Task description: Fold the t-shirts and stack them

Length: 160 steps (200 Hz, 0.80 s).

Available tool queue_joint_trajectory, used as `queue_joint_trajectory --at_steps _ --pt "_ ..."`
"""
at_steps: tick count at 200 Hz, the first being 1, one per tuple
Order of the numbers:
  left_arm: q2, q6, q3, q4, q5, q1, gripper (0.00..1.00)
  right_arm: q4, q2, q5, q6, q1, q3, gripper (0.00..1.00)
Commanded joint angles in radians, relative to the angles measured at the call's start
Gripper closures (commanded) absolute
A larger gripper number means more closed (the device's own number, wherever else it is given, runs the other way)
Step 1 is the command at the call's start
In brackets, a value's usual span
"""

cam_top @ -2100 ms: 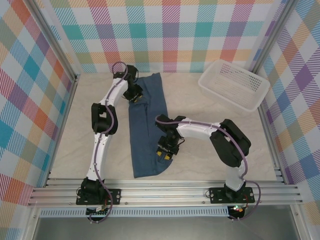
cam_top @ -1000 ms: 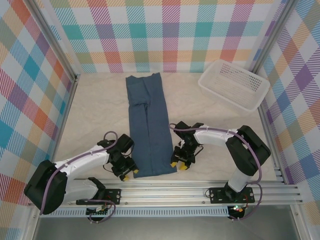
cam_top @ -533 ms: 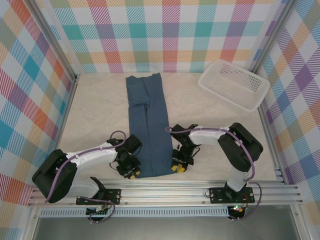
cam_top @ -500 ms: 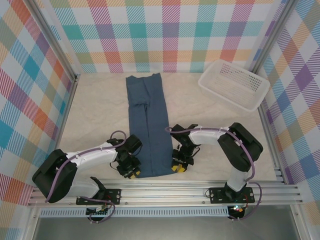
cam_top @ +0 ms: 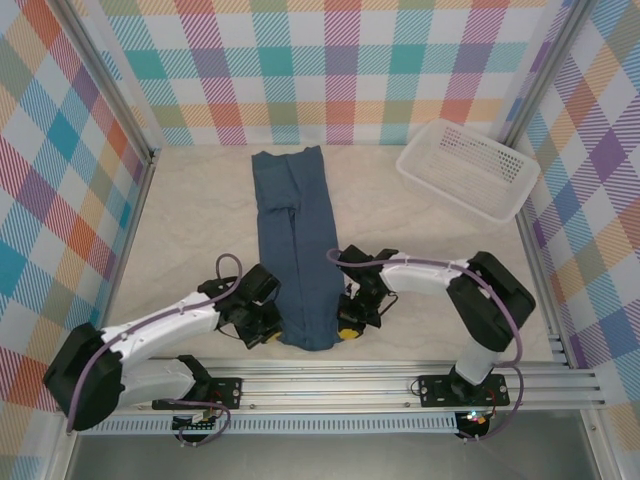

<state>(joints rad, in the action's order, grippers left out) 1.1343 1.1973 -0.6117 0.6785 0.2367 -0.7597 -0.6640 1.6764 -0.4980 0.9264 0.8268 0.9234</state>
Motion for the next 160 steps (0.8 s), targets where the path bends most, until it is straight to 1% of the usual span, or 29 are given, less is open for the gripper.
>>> queue_joint_trajectory --at_steps 1,19,37,53,75,99,124,147,160 --pt "-0.069 0.016 0.037 0.11 0.043 -0.034 1.0 -0.059 -0.083 -0.066 -0.005 0.012 -0.04 1.0" --pt "-0.106 0.04 0.053 0.098 0.089 -0.038 1.0 -0.081 -0.108 -0.101 -0.006 0.012 -0.026 1.0" --pt "-0.143 0.077 0.046 0.098 0.067 -0.034 1.0 -0.113 -0.121 -0.1 -0.004 0.009 0.015 1.0" --pt "-0.162 0.096 0.017 0.095 0.03 -0.005 1.0 -0.138 -0.121 -0.082 -0.007 -0.012 0.056 1.0" --pt "-0.155 0.109 -0.023 0.054 0.007 0.062 1.0 -0.161 -0.099 -0.067 -0.024 -0.065 0.118 1.0" --pt "-0.09 0.082 -0.075 -0.004 0.005 0.15 1.0 -0.166 -0.028 -0.076 -0.055 -0.122 0.216 1.0" --pt "-0.006 0.04 -0.147 -0.062 0.042 0.25 1.0 -0.194 0.061 -0.074 -0.093 -0.177 0.341 1.0" --pt "0.09 -0.036 -0.246 -0.05 0.061 0.336 1.0 -0.201 0.12 -0.062 -0.104 -0.229 0.431 1.0" --pt "0.151 -0.08 -0.303 -0.044 0.069 0.369 1.0 -0.204 0.163 -0.067 -0.111 -0.252 0.489 1.0"
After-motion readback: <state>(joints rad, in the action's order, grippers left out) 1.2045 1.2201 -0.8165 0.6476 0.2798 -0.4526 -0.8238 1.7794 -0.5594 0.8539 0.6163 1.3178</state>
